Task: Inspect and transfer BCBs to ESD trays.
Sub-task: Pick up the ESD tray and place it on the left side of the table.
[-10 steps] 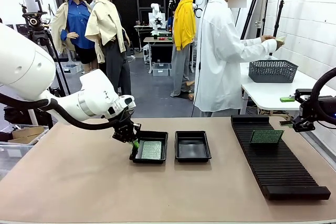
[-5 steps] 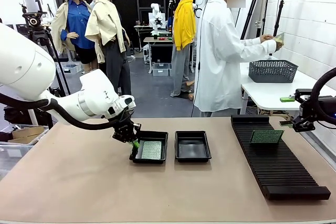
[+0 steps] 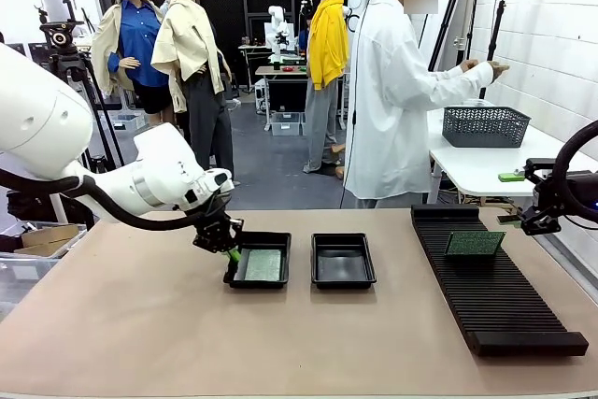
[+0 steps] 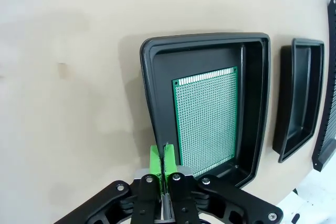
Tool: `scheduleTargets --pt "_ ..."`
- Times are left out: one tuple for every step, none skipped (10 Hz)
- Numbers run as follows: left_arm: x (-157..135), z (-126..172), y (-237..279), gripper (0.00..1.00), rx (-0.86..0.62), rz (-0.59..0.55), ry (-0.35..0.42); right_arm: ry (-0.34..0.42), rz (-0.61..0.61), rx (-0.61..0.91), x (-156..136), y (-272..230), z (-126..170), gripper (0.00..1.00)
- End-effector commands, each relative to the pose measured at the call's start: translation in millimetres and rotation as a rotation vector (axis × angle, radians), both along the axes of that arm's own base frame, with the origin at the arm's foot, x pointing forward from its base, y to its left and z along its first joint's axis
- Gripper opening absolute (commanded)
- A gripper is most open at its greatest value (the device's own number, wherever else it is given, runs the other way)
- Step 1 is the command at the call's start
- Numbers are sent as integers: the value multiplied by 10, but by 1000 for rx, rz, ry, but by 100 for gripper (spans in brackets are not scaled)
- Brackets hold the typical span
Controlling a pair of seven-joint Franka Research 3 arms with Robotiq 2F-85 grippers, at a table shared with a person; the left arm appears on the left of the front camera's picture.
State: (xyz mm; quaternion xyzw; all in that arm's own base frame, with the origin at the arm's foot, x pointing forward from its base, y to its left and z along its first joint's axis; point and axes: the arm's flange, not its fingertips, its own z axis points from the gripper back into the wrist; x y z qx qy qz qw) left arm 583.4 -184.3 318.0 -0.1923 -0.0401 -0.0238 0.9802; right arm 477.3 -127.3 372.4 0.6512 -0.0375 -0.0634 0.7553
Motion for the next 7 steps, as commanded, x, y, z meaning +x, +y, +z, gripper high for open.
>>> scheduleTargets --pt "-56 16 332 0 -11 -8 -15 -1 -3 -1 -8 6 5 100" --pt "-41 -6 433 0 -14 -12 -4 -1 -3 -1 -8 6 5 100" --pt "-19 -11 545 0 -22 -7 0 -1 -3 -1 -8 6 5 100" --pt "-18 1 654 0 -30 -10 1 -1 -3 -1 -8 6 5 100" --pt "-19 17 777 0 -39 -29 22 -1 -3 -1 -8 6 5 100" --pt "-14 39 931 0 -51 -28 37 -1 -3 -1 -8 6 5 100" --pt "-26 72 1056 0 -62 -26 40 -1 -3 -1 -8 6 5 100"
